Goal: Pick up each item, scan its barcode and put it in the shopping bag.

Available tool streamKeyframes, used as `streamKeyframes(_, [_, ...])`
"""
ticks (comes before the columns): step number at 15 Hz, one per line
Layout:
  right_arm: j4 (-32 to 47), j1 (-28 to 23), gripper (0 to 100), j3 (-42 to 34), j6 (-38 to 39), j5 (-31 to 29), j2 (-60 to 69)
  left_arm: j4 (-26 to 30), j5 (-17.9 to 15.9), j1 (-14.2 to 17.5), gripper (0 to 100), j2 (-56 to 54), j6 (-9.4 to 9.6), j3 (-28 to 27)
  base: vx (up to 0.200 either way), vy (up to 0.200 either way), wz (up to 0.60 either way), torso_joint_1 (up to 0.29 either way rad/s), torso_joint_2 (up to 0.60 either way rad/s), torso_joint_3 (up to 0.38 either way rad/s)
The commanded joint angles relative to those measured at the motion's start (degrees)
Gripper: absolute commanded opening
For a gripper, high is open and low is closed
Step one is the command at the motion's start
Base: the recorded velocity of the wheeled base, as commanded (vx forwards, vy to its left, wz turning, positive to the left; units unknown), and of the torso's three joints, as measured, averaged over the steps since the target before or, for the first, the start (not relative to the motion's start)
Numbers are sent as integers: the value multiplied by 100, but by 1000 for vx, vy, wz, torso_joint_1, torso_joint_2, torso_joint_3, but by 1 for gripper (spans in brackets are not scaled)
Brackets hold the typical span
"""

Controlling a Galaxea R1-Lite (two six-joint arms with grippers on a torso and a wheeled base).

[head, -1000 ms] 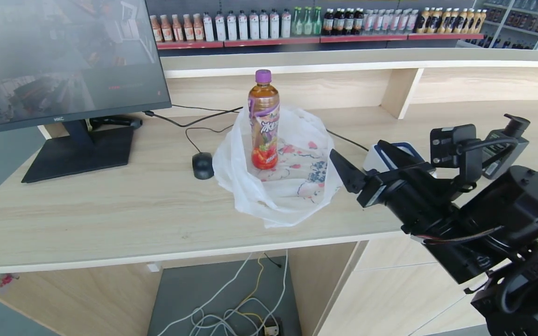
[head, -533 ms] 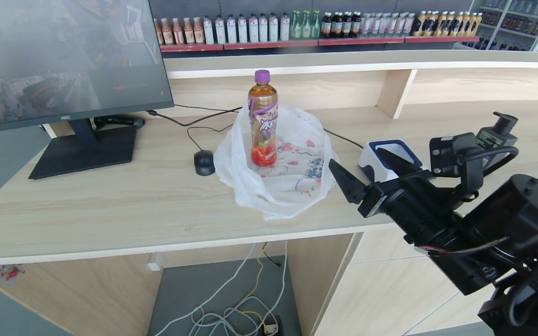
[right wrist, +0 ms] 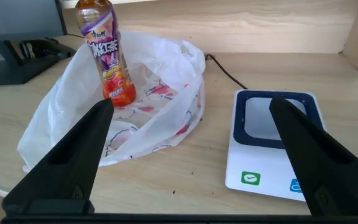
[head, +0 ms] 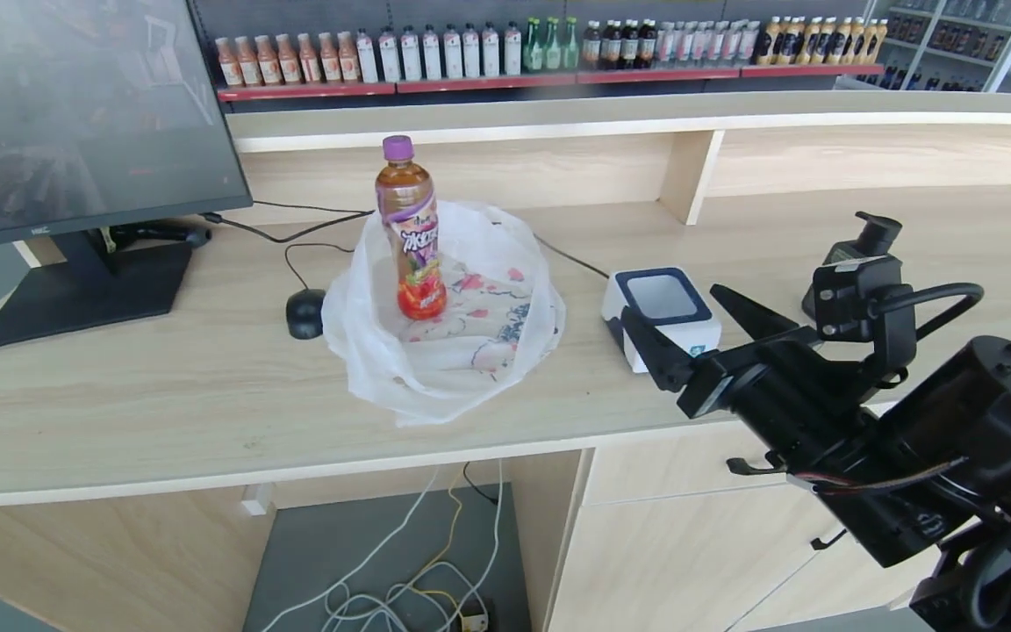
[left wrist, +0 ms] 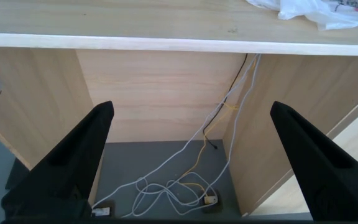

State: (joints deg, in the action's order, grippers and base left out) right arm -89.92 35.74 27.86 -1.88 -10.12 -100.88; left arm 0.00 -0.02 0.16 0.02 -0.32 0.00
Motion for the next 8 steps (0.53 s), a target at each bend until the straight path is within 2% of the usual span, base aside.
streamKeyframes(1, [-8,3,100,-8,3,1,-20,0,2,2,100,-2,-3,0,0,-200,0,-2,2,-2])
streamKeyframes(8, [-8,3,100,-140,91,1,191,0,2,2,100,-2,-3,0,0,-200,0,2,4,4])
